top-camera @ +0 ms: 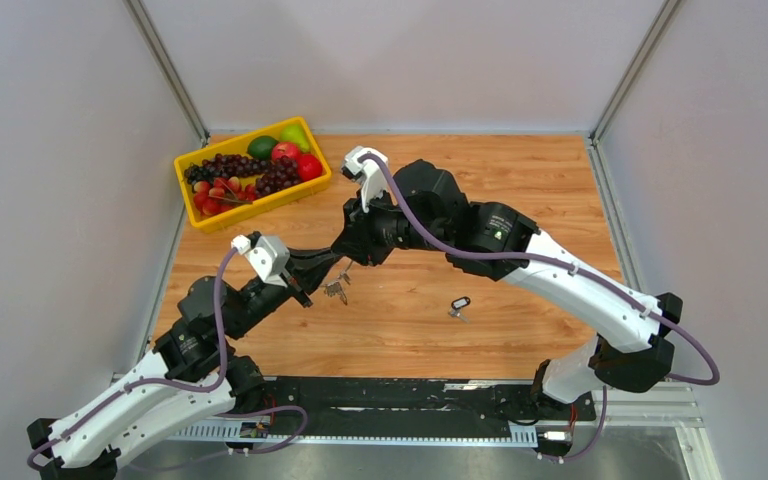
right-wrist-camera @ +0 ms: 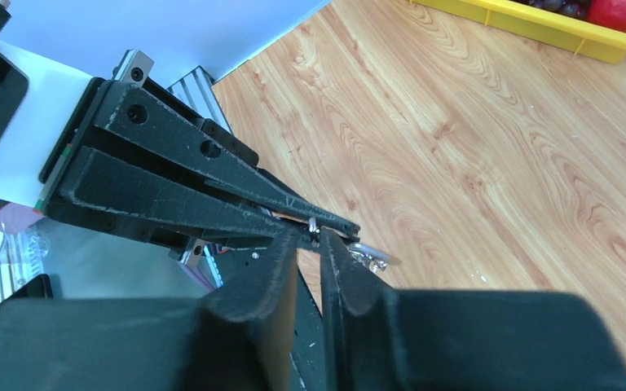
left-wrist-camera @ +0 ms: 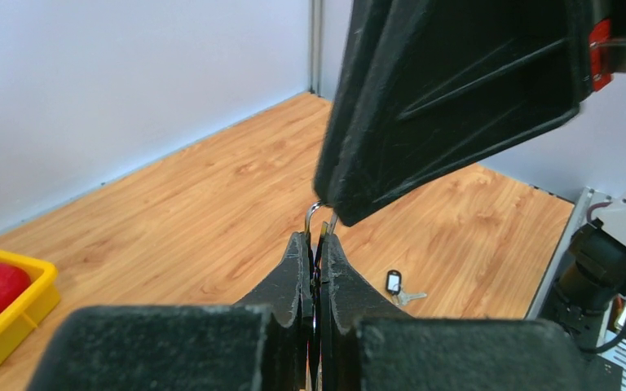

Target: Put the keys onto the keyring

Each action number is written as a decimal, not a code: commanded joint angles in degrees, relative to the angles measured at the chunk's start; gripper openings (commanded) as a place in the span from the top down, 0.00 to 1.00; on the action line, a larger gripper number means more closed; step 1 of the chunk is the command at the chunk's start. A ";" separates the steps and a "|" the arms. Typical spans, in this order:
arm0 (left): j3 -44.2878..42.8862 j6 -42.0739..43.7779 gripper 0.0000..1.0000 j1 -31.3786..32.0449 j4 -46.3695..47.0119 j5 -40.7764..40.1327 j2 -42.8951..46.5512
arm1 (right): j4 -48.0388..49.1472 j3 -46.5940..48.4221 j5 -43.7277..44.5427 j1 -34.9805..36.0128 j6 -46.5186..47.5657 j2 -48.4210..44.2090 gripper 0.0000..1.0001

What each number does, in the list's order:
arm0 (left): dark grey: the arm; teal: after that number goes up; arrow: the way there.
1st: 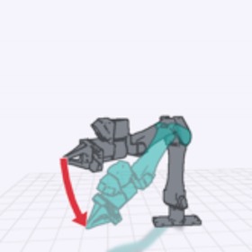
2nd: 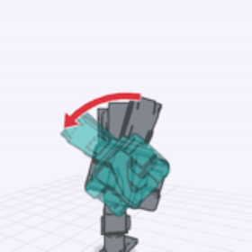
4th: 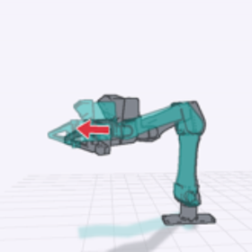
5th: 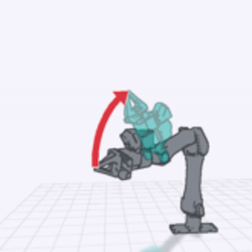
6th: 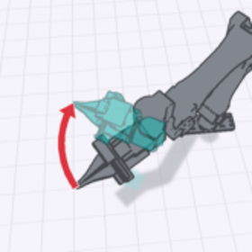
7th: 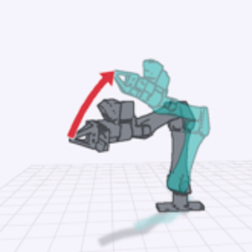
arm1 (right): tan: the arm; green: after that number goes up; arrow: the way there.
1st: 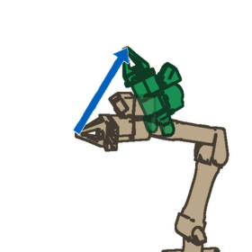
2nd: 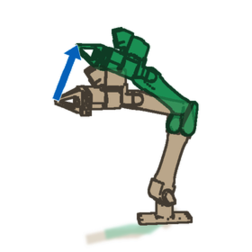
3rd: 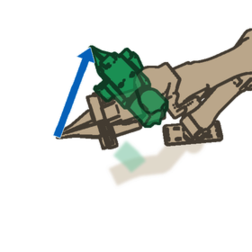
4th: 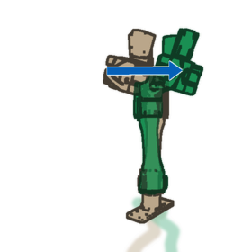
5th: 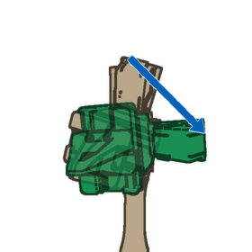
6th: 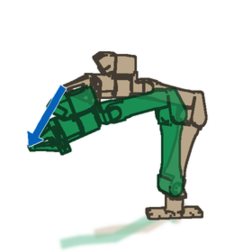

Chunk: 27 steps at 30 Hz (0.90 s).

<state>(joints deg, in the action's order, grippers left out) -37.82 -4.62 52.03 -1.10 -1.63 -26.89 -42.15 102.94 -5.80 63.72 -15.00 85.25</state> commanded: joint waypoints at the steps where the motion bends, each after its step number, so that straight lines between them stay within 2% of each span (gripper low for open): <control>1: -1.73 -0.22 1.00 -0.18 1.59 -2.05 -0.36 | 2.50 0.01 1.78 0.11 -0.42 -3.21 0.76; 5: -1.66 0.02 1.00 -0.18 1.37 -2.66 -0.18 | 2.46 -0.91 2.52 -0.94 -0.42 -4.37 0.59; 10: -1.80 0.22 1.00 -0.19 1.37 -3.56 0.07 | 2.56 -5.66 4.79 -3.90 -0.09 -7.73 0.52; 12: -1.79 0.16 1.00 -0.22 0.62 -3.69 0.01 | 2.59 -9.24 8.19 -4.97 -0.01 -9.54 0.49; 16: -1.73 0.14 1.00 -0.18 -0.19 -3.76 -0.18 | 2.61 -20.29 15.97 -7.97 -2.08 -13.80 0.50; 20: -1.70 0.14 1.00 -0.20 -0.17 -3.62 -0.11 | 2.62 -29.72 16.57 -11.65 -5.38 -16.94 0.50; 27: -1.40 -0.27 1.00 -0.20 -0.30 -3.38 -0.39 | 3.36 -44.47 23.81 -14.22 -10.90 -20.48 0.49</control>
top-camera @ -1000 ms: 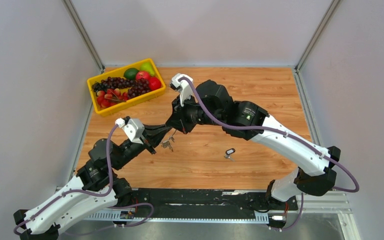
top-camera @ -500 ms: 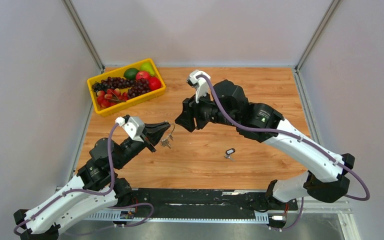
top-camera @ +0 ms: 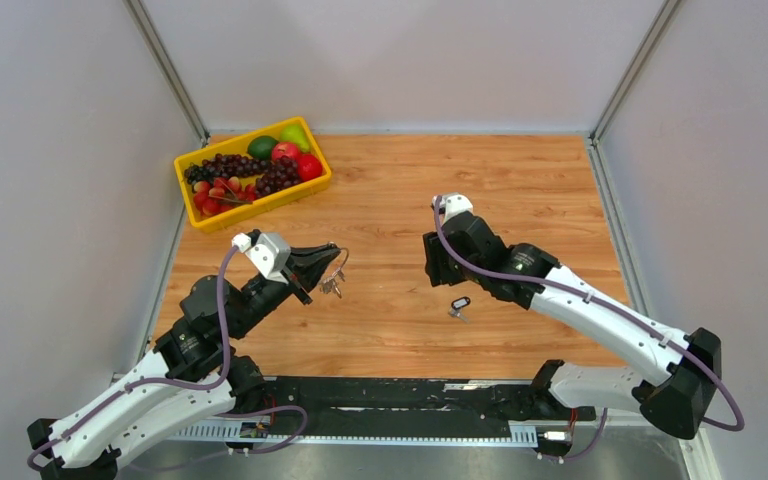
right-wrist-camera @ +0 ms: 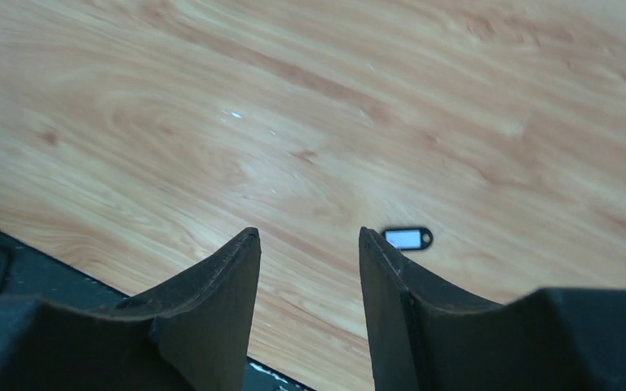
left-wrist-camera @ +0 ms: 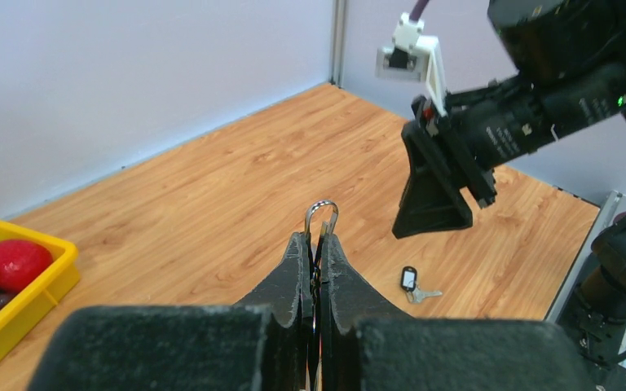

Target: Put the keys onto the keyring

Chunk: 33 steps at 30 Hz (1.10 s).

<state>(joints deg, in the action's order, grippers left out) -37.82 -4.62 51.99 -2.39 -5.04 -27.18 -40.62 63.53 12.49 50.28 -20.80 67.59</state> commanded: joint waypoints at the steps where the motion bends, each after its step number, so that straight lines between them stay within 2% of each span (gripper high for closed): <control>1: -1.45 -0.28 1.00 -0.16 0.99 0.14 -0.17 | 2.38 -6.93 5.59 -0.91 -5.70 -2.94 0.50; 8: -1.55 -0.12 1.00 -0.15 0.70 0.38 -0.60 | 5.86 -16.86 3.65 -4.04 -10.01 -3.19 0.52; 13: -1.34 -0.14 1.00 -0.18 0.80 0.47 -0.83 | 9.98 -21.93 -1.34 -7.38 -8.84 -3.81 0.53; 33: -1.20 0.05 1.00 -0.13 1.07 0.56 -2.45 | 19.35 -31.38 -14.40 -14.84 -8.06 -1.42 0.52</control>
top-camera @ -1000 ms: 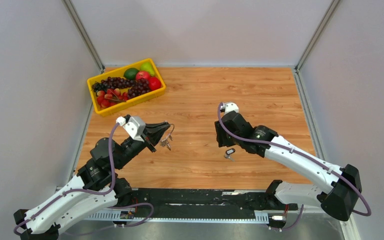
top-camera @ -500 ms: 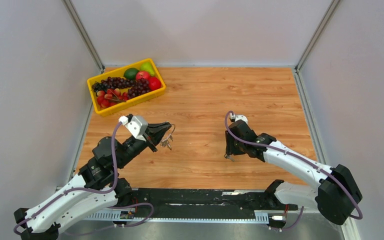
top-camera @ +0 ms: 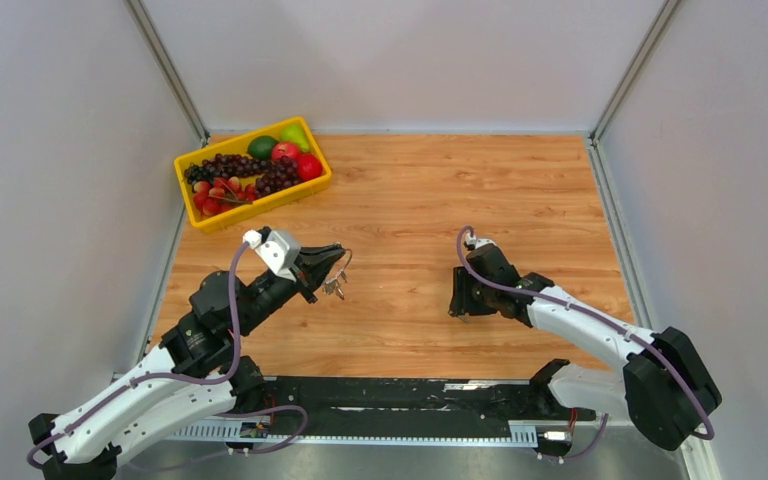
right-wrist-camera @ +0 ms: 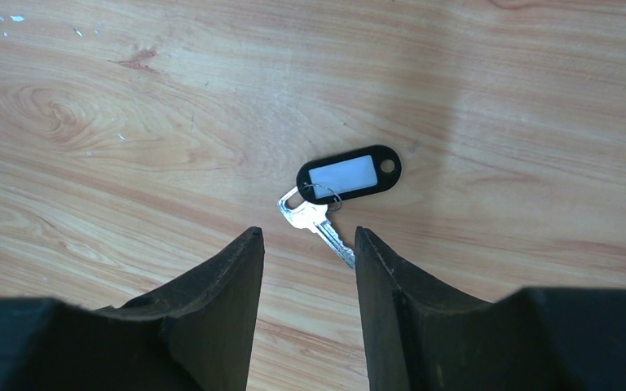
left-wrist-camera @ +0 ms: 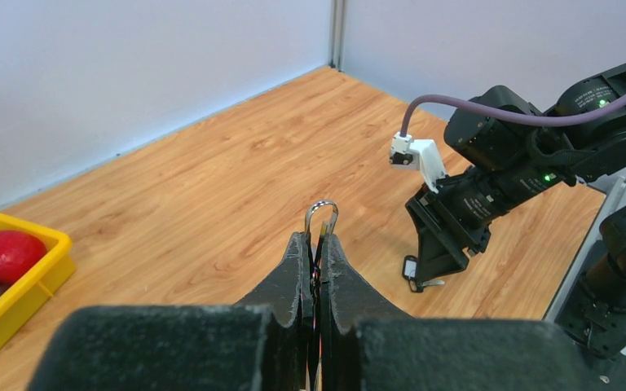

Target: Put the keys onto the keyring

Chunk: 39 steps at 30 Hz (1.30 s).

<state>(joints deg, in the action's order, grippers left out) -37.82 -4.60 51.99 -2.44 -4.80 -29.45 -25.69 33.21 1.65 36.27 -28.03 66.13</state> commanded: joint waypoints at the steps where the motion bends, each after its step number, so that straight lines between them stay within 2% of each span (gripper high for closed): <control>1: -1.20 0.03 1.00 -0.13 1.16 0.36 -0.28 | 4.71 -1.41 -3.72 -0.91 -1.00 0.13 0.52; 23: -1.20 0.11 1.00 -0.16 1.04 0.31 -0.29 | 10.27 -3.00 -2.25 -2.26 -2.52 5.78 0.54; 32: -1.15 0.13 1.00 -0.14 1.08 0.33 -0.51 | 10.40 -4.03 -3.17 -2.26 -2.22 5.39 0.61; 39: -0.86 0.05 1.00 -0.13 1.44 0.42 -0.66 | 10.39 -5.04 -4.63 -2.26 -2.29 3.28 0.76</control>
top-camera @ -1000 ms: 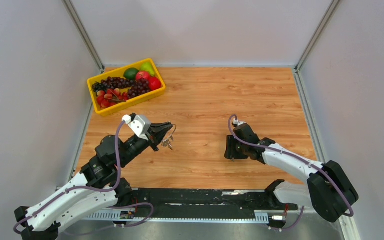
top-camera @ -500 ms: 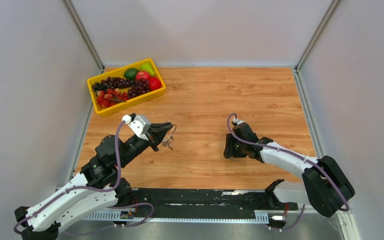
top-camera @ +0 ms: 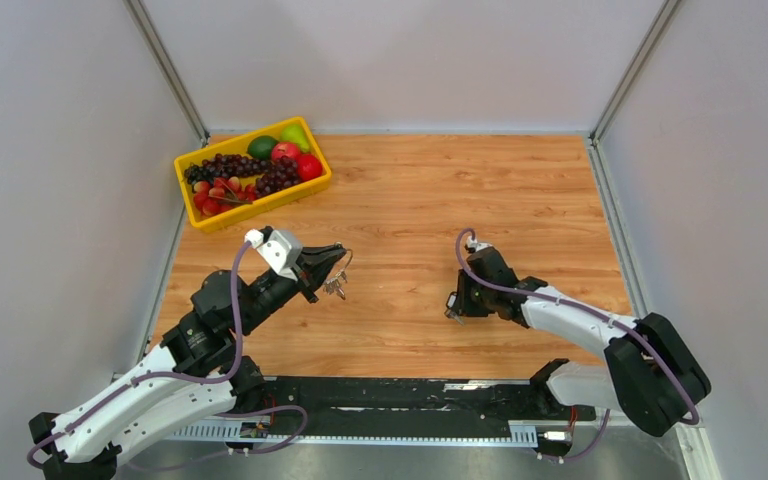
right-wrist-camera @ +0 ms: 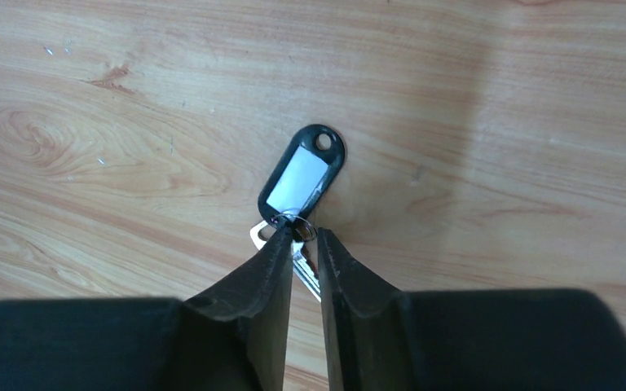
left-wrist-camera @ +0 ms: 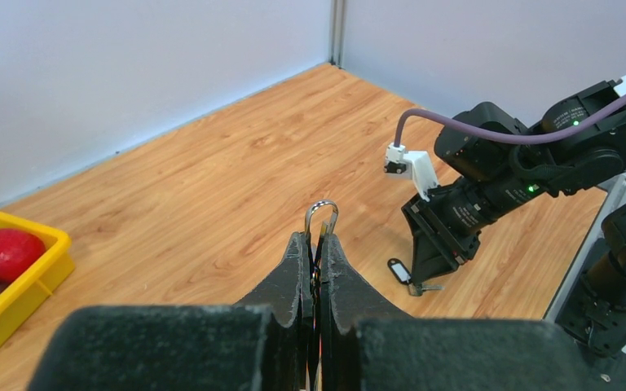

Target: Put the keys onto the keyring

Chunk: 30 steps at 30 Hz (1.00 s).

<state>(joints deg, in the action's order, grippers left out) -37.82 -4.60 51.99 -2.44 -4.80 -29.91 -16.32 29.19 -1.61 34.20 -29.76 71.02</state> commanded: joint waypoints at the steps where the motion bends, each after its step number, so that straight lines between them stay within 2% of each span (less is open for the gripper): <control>1: -0.85 0.04 1.00 -0.13 1.46 0.45 -0.18 | 1.02 -1.08 -1.52 -0.23 -0.56 -1.74 0.79; 8: -0.76 -0.05 1.00 -0.13 1.58 0.40 -0.19 | 1.29 -1.48 -2.00 -0.10 -0.56 -3.04 0.90; 12: -0.67 -0.19 1.00 -0.13 1.72 0.51 -0.32 | 2.69 -1.81 -2.71 -0.09 -0.40 -5.20 0.91; 13: -0.67 -0.22 1.00 -0.15 1.73 0.54 -0.32 | 2.77 -1.77 -2.65 -0.09 -0.28 -5.33 0.89; 16: -0.71 -0.23 1.00 -0.13 1.73 0.65 -0.33 | 2.77 -1.77 -2.50 -0.09 0.05 -5.50 0.68; 17: -0.68 -0.23 1.00 -0.13 1.67 0.73 -0.32 | 2.71 -1.84 -2.42 -0.11 0.03 -5.63 0.65; 26: -0.70 -0.23 1.00 -0.16 1.65 0.93 -0.29 | 3.01 -1.59 -1.47 -0.14 0.96 -4.22 0.56; 30: -0.73 -0.23 1.00 -0.15 1.59 1.08 -0.31 | 4.08 -1.59 -1.81 -0.09 1.52 -2.75 0.54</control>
<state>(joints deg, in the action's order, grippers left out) -37.82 -4.62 51.99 -2.44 -4.56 -30.15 -15.46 27.35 -3.51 34.20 -29.28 67.05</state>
